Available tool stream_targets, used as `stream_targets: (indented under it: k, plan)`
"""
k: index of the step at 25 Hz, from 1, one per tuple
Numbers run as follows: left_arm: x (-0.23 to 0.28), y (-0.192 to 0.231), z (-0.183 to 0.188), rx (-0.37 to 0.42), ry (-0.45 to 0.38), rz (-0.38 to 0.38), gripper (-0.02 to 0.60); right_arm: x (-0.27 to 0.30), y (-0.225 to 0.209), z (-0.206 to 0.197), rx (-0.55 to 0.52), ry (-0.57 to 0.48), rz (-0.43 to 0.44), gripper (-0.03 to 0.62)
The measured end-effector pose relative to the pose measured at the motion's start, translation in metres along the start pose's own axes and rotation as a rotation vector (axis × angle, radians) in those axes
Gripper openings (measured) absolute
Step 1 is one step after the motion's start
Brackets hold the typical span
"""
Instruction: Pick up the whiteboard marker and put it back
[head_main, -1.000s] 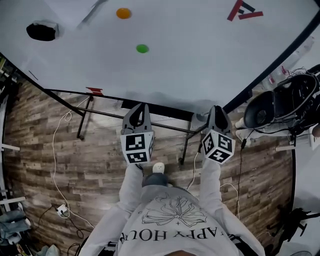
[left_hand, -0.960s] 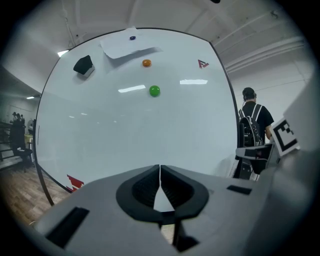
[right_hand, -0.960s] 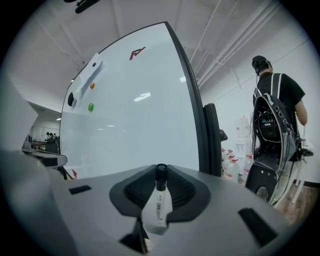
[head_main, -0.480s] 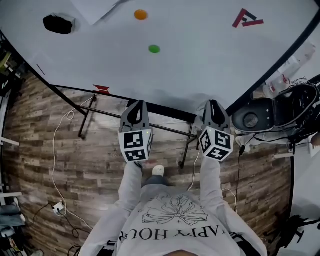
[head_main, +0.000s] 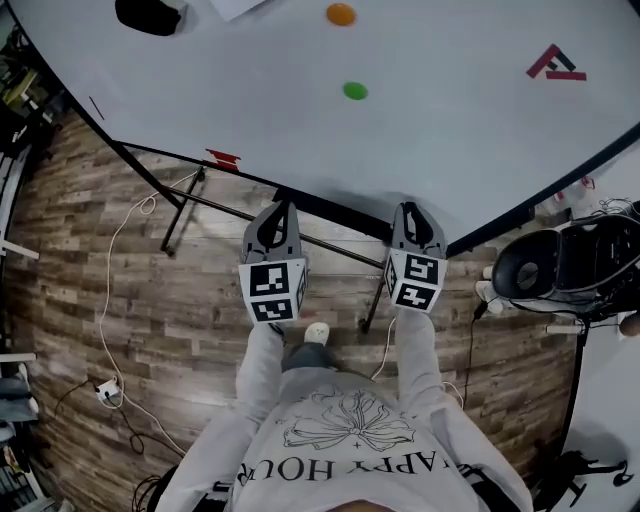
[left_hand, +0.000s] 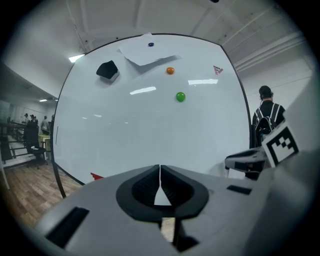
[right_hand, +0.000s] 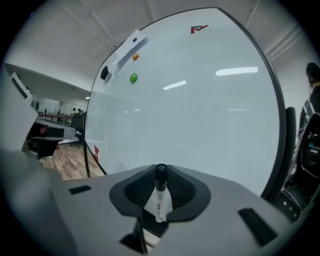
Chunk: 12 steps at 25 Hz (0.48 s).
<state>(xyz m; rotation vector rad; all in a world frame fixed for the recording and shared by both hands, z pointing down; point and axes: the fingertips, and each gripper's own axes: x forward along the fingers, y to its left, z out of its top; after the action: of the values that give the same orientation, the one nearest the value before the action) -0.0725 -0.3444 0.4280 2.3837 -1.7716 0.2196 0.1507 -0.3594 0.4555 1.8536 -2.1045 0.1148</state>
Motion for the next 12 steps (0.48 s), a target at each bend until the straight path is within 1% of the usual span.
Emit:
stream_targets:
  k: [7, 12]
  plan:
    - [0.010, 0.016, -0.019, -0.016, 0.038, 0.018, 0.009, 0.037, 0.034, -0.030, -0.162, 0.110, 0.055, 0.064]
    - [0.014, 0.022, -0.032, -0.026, 0.061, 0.031, 0.009, 0.056, 0.055, -0.047, -0.260, 0.147, 0.095, 0.064]
